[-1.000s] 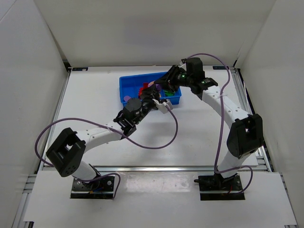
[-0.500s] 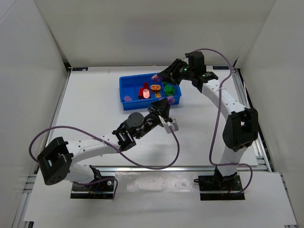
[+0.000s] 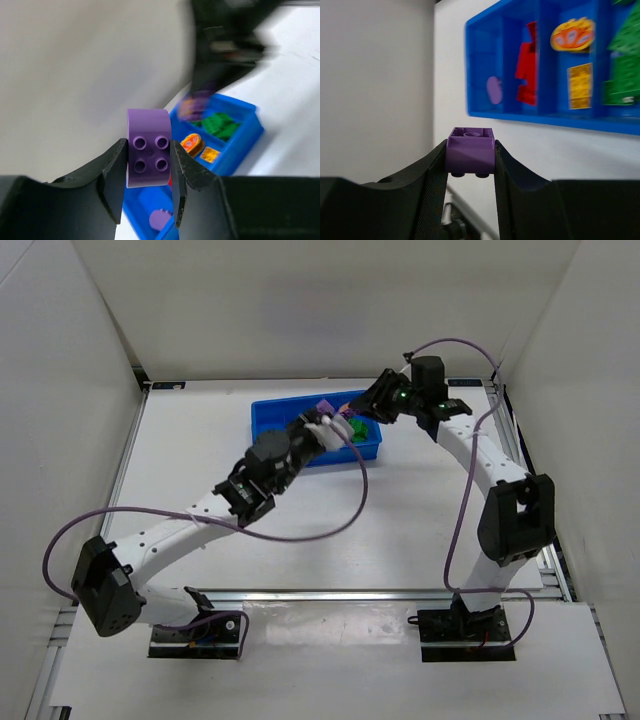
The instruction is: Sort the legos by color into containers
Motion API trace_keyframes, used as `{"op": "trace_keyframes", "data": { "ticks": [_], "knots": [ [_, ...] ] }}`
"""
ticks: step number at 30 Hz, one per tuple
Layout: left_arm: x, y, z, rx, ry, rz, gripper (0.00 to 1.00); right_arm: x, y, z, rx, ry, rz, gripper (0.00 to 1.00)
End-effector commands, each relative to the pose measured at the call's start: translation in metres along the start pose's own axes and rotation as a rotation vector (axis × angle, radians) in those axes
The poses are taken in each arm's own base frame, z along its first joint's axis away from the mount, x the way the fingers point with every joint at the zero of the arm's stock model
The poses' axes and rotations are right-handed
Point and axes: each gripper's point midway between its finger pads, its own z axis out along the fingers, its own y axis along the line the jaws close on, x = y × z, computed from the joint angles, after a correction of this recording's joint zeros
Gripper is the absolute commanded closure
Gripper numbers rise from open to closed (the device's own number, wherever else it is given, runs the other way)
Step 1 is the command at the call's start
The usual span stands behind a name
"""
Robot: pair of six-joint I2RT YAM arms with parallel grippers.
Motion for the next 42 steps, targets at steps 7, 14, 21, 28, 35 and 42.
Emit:
{"op": "trace_keyframes", "data": {
  "ticks": [7,14,21,28,35,42],
  "knots": [
    [0.066,0.067,0.000,-0.114,0.405,-0.521,0.90,-0.014,0.002,-0.055,-0.027,-0.109,-0.457,1.00],
    [0.154,0.048,0.019,0.041,0.726,-0.866,0.90,0.022,0.033,-0.057,-0.265,0.031,-0.784,1.00],
    [0.200,0.057,0.029,0.003,0.841,-1.013,0.88,0.030,0.042,-0.053,-0.311,0.060,-0.973,1.00],
    [0.234,0.053,0.034,-0.036,0.913,-1.037,0.77,0.026,0.050,-0.050,-0.334,0.055,-1.008,1.00],
    [0.252,0.059,0.042,-0.086,0.934,-1.022,0.43,0.030,0.052,-0.035,-0.350,0.075,-1.030,1.00],
    [0.259,0.079,0.048,-0.147,0.916,-1.024,0.28,0.026,0.059,-0.018,-0.369,0.067,-1.043,1.00]
  ]
}}
